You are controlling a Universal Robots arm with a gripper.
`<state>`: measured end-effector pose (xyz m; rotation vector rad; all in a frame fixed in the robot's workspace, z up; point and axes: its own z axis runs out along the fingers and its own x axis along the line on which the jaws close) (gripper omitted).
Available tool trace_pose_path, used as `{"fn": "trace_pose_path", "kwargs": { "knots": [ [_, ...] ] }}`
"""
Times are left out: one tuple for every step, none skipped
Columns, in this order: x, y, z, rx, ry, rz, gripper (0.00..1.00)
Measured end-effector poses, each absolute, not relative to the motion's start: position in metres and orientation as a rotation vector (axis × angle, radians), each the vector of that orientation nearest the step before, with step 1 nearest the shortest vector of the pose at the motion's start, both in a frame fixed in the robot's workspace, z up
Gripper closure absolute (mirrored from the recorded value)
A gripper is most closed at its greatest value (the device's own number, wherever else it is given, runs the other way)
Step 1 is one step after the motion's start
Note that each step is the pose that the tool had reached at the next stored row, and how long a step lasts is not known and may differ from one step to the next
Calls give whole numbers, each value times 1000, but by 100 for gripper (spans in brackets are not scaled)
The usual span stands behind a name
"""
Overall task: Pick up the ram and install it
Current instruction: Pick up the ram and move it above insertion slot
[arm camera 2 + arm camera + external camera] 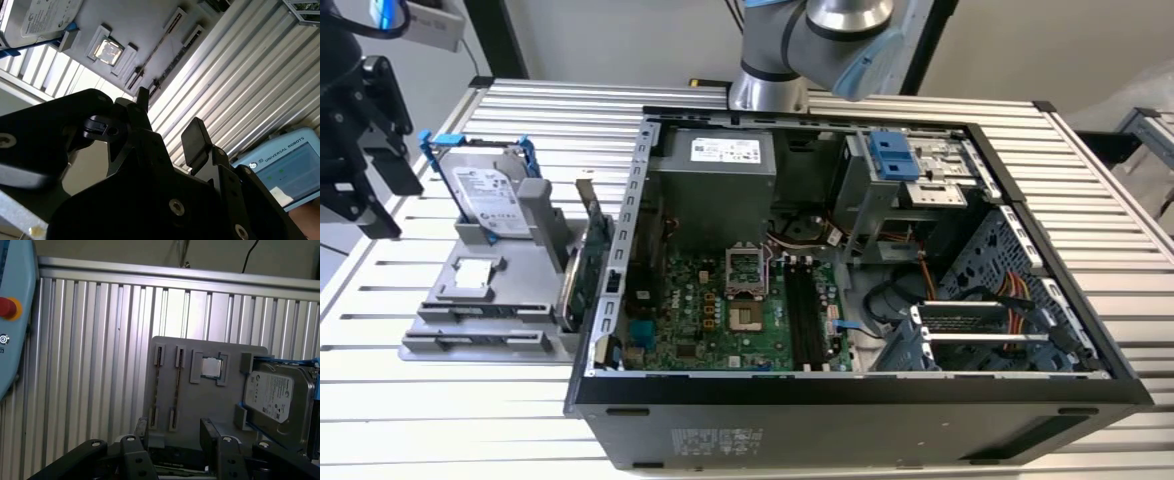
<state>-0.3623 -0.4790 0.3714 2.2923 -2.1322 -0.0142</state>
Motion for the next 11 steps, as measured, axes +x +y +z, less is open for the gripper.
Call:
{"fn": "trace_pose_path", "kwargs": {
  "knots": [
    [-362, -479, 371, 2292, -2132, -14, 0],
    [-362, -479, 371, 2292, -2132, -14, 0],
    [-362, -479, 371, 2292, -2132, -14, 0],
    [-362, -479, 370, 2292, -2132, -13, 0],
    [-362, -479, 370, 2292, -2132, -13, 0],
    [-362, -479, 370, 2291, -2132, -12, 0],
    [-362, -479, 370, 2290, -2132, -12, 0],
    [-362, -479, 369, 2289, -2133, -12, 0],
    [-362, -479, 369, 2288, -2134, -11, 0],
    [-362, -479, 369, 2287, -2134, -11, 0],
    [-362, -479, 368, 2286, -2135, -10, 0]
  ]
}}
